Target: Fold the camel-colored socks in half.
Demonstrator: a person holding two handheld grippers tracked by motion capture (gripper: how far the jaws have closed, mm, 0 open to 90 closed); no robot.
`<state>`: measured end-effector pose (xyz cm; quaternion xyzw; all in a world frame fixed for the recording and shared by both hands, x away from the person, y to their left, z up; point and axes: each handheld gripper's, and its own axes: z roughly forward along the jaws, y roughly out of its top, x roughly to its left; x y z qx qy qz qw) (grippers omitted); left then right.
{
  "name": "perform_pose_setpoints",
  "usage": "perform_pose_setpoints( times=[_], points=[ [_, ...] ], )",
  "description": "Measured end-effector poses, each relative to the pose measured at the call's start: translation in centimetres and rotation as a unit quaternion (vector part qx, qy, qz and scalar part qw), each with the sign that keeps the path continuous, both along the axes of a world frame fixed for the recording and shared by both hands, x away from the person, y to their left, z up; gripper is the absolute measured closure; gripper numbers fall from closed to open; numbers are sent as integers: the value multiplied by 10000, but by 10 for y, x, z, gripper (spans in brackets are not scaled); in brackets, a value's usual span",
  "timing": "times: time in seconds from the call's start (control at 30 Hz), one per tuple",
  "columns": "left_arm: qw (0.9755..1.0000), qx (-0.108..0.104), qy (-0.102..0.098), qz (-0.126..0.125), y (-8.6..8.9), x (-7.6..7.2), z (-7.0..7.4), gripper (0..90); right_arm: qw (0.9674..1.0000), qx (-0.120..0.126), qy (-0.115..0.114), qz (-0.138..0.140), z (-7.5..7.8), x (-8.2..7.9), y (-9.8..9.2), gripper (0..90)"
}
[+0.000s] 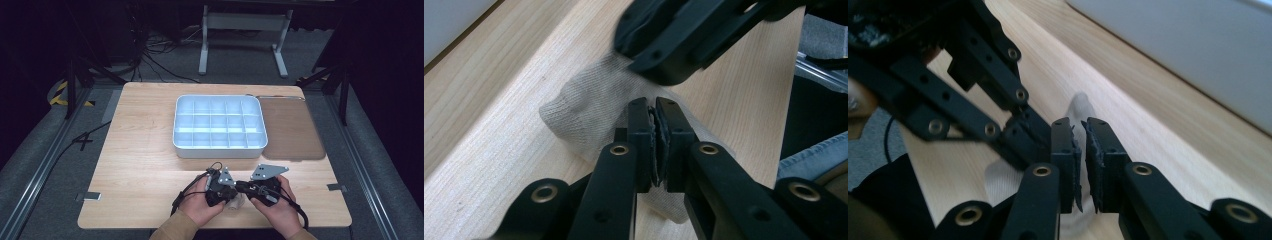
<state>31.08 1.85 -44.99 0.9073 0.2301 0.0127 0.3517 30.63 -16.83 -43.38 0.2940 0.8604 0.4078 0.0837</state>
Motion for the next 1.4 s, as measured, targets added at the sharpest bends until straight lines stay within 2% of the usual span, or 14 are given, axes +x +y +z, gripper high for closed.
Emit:
perform_pose_setpoints(
  times=[0.07,0.17,0.27,0.37,0.43,0.63,0.7,0.77,0.93,1.03,1.07,1.17,1.33,1.4],
  points=[
    [10000,-18,-77,-24,1,0,1,848,10000,-62,39,-38,-3,4,4,840],
    [9999,-24,-36,-99,3,-4,5,824,9996,-160,147,-166,-11,9,5,844],
    [9995,32,145,-292,5,-7,9,777,9989,-347,212,-211,-18,11,7,840],
    [9974,277,361,-553,3,-8,8,732,9986,-385,263,-245,-20,11,7,835],
    [9967,357,331,-655,-1,-11,4,732,9984,-415,284,-255,-20,10,7,824],
    [9954,366,377,-801,-4,-15,6,736,9983,-422,292,-287,-22,10,5,809],
    [9955,388,429,-750,-4,-15,5,744,9982,-412,323,-289,-22,10,5,803],
    [9954,383,490,-735,-4,-13,2,759,9983,-417,304,-288,-22,9,4,776],
    [9954,378,603,-647,-5,-13,0,795,9974,-463,291,-471,-18,6,2,605],
    [9946,364,761,-611,-4,-14,-2,810,9951,-424,649,-616,-21,7,-1,540],
    [9946,364,761,-611,-4,-14,-2,814,9951,-424,649,-616,-21,7,-1,540],
    [9938,425,807,-636,-4,-14,-2,819,9906,-221,1100,-783,-25,10,-6,521],
    [9944,428,746,-617,-3,-17,-2,820,9877,-96,1313,-847,-28,13,-6,522],
    [9948,388,714,-616,-1,-16,-3,823,9848,-14,1487,-894,-30,15,-6,526]
  ],
)
